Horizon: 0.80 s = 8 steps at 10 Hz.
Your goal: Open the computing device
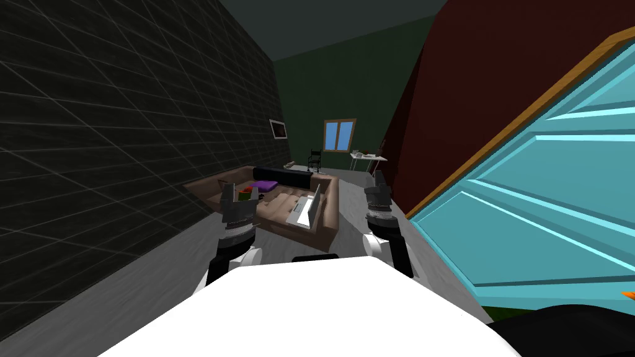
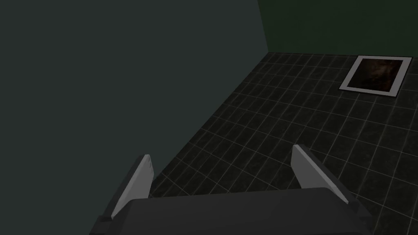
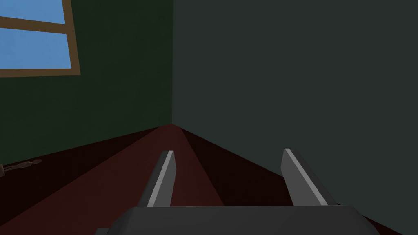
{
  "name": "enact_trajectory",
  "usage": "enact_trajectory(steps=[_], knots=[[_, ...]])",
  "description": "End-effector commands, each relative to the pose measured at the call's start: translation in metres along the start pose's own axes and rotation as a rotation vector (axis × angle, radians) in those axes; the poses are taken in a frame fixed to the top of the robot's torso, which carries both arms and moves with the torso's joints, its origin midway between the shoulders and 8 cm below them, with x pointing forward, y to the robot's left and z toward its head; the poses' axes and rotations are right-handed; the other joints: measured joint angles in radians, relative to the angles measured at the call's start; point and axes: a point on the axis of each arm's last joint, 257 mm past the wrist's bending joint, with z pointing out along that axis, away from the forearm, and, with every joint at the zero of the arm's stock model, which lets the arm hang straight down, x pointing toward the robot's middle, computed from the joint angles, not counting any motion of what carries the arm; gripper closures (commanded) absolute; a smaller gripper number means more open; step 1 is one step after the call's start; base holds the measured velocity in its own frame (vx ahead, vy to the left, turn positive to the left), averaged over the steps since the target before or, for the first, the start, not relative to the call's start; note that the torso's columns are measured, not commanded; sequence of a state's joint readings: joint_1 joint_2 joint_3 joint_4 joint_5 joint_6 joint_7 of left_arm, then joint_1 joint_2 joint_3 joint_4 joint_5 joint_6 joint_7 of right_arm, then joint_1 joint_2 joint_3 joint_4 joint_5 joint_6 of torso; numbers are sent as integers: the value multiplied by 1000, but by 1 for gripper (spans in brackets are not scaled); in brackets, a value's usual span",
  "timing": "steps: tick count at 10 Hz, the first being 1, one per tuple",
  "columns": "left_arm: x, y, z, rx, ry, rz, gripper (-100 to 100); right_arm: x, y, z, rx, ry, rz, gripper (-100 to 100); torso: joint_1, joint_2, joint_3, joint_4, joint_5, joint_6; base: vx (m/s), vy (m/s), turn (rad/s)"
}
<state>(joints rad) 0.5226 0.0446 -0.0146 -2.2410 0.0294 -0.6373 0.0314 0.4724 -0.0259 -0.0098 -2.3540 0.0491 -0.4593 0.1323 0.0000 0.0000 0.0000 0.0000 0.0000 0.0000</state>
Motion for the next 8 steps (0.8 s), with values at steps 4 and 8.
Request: enact_trajectory(steps=[4,8], knots=[[0,0,0,0,0,0,0,0,0,0,0,0,0,0,0,248,-497,248,0,0,0,0,0],[0,0,0,0,0,0,0,0,0,0,0,0,0,0,0,544,-1087,544,0,0,0,0,0]])
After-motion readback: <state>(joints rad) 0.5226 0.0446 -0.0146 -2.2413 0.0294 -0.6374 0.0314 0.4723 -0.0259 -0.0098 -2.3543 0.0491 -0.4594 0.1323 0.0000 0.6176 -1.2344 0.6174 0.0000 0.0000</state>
